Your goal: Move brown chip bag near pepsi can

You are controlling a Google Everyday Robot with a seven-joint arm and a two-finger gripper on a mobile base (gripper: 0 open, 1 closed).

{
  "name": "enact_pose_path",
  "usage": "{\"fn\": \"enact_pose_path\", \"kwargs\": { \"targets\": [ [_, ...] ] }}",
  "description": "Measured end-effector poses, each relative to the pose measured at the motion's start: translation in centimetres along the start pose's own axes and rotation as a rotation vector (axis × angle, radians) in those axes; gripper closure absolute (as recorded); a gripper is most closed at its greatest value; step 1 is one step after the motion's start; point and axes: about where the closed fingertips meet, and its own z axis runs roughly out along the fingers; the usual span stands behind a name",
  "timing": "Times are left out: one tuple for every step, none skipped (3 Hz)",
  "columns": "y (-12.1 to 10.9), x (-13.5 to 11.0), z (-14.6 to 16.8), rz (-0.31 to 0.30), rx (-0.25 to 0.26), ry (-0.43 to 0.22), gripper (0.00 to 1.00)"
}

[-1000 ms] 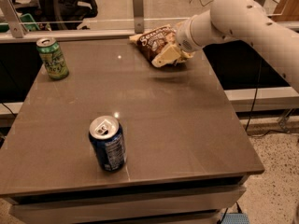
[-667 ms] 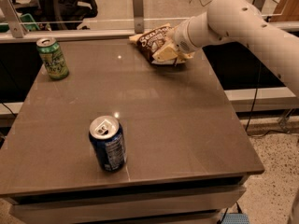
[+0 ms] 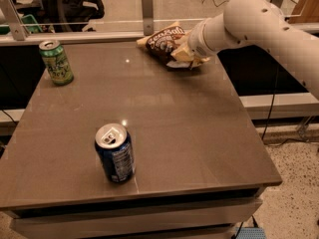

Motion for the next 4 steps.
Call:
{"fn": "enact_pose_path", "kwargs": {
  "targets": [
    [-0.3,-1.4,-2.2,-0.047,0.004,-0.019,1.00],
    [1.1,-2.5,-6.0,-0.099,-0.038,-0.033,1.00],
    [4.4,-2.5,-10.6,-0.136,-0.134,-0.054,1.00],
    [9.0,-1.4,-15.0,-0.162,-0.254,-0.101,1.00]
  ]
}}
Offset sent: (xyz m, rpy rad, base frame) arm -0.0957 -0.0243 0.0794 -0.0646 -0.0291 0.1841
